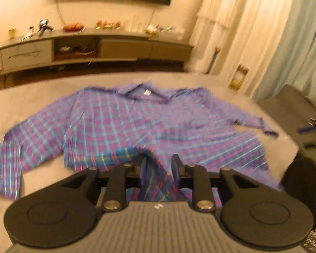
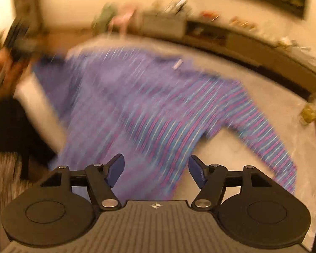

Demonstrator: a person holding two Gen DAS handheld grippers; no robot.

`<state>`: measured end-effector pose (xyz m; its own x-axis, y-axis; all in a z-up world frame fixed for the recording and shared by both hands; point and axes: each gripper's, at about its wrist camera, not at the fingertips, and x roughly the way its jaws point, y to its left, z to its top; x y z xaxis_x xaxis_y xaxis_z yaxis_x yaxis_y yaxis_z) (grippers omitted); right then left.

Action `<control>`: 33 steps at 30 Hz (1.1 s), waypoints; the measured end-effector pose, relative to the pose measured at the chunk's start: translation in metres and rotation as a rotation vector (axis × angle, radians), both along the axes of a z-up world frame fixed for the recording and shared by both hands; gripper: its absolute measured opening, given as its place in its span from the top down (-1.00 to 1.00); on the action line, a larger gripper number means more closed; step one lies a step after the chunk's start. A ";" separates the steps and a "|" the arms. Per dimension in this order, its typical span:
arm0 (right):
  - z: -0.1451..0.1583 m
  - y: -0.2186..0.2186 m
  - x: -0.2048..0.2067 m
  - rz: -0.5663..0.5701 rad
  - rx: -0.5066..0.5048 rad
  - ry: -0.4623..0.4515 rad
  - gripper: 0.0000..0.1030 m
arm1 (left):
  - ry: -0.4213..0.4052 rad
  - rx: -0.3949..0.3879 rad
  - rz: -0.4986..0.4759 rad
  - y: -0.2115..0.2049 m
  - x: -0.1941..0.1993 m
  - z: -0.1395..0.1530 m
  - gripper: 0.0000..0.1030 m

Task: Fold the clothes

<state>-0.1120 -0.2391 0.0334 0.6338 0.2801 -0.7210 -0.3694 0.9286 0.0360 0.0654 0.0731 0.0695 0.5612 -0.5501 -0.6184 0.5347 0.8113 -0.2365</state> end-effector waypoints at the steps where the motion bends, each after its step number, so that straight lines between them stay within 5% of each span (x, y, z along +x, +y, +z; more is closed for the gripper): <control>1: 0.005 -0.006 0.009 -0.037 0.025 -0.027 -0.52 | -0.015 -0.027 -0.014 0.007 -0.003 0.009 0.36; 4: 0.016 -0.022 0.039 -0.144 0.087 -0.101 -0.66 | -0.082 -0.037 -0.032 0.026 -0.013 0.032 0.02; 7: 0.008 -0.026 0.083 -0.190 0.042 -0.120 -0.67 | -0.148 0.080 0.027 0.027 -0.005 0.041 -0.02; 10: -0.011 -0.005 0.131 -0.121 -0.052 -0.178 -0.67 | -0.190 0.237 0.063 0.000 0.033 0.031 -0.15; 14: -0.057 0.061 0.193 0.130 -0.386 -0.333 -0.66 | -0.211 0.462 0.056 -0.046 0.110 -0.008 -0.14; 19: -0.128 0.120 0.265 0.392 -0.781 -0.467 -0.64 | -0.195 0.602 0.005 -0.085 0.199 -0.065 -0.11; 25: -0.188 0.139 0.331 0.596 -1.025 -0.521 -0.59 | -0.225 0.695 -0.046 -0.091 0.274 -0.118 -0.06; 28: -0.189 0.137 0.353 0.653 -1.020 -0.521 -0.38 | -0.185 0.686 -0.063 -0.090 0.297 -0.138 0.02; 30: -0.185 0.137 0.366 0.676 -1.008 -0.467 0.94 | -0.179 0.670 -0.081 -0.084 0.298 -0.145 0.02; 33: -0.142 0.130 0.394 0.613 -0.781 -0.351 0.93 | -0.202 0.633 -0.064 -0.075 0.297 -0.144 0.04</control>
<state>0.2820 -0.1094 -0.1086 0.7492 0.1606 -0.6425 -0.6573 0.2987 -0.6919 0.3623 -0.0022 -0.0742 0.6779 -0.1519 -0.7193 0.5704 0.7259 0.3843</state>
